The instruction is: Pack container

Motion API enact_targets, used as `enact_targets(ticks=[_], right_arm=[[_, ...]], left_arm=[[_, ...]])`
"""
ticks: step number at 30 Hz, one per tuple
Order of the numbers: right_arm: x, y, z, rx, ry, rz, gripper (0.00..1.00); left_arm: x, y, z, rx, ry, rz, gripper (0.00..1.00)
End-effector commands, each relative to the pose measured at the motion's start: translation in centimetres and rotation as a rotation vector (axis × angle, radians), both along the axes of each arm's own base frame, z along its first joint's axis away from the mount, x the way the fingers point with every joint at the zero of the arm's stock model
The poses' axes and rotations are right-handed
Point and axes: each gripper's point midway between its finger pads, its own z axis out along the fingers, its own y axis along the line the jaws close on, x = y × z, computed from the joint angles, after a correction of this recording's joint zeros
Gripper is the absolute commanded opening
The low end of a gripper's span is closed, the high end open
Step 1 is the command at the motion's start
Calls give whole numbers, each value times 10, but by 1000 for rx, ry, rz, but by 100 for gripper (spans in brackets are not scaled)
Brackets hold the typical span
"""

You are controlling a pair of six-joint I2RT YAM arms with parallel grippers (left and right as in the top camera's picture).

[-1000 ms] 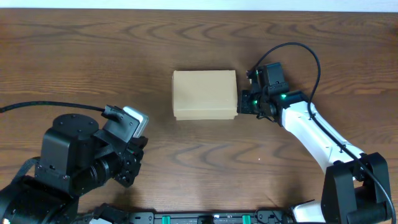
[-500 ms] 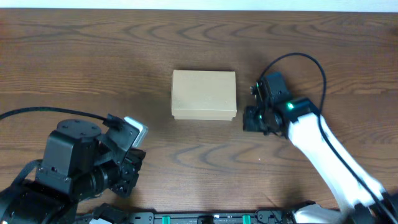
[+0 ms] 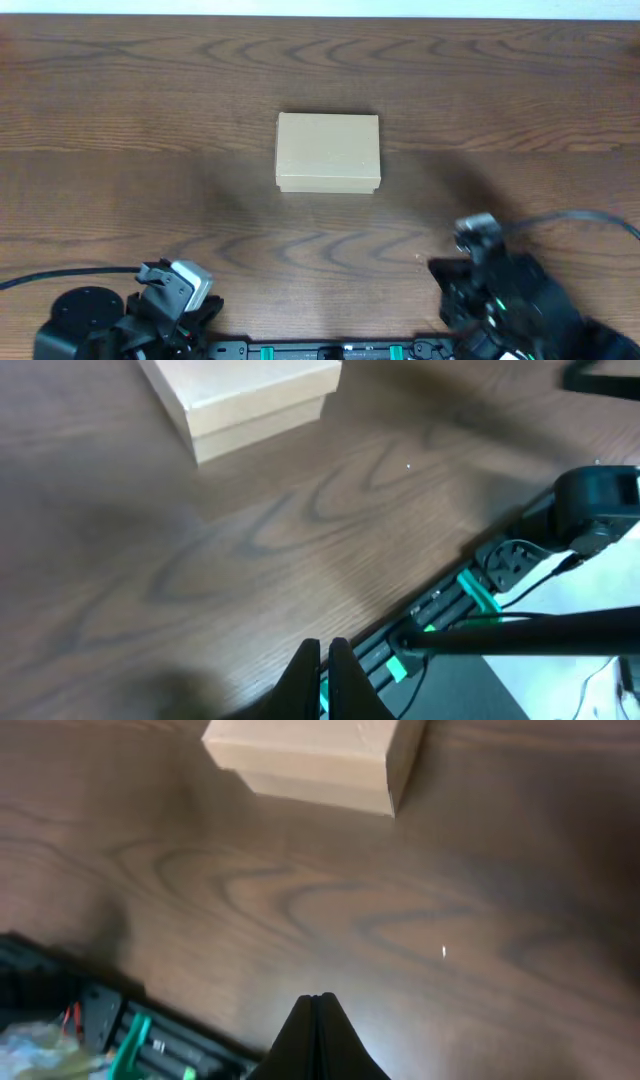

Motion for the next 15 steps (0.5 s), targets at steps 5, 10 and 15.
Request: enact_targets(ticks=[5, 10, 15], right_arm=[[-29, -12, 4, 123, -20, 20, 99], [-41, -6, 3, 155, 17, 75, 99], [-41, -6, 3, 155, 17, 75, 99]], left_arm=[[1, -2, -29, 3, 99, 27, 95], [0, 0, -33, 17, 114, 34, 95], [0, 0, -33, 17, 114, 34, 95]])
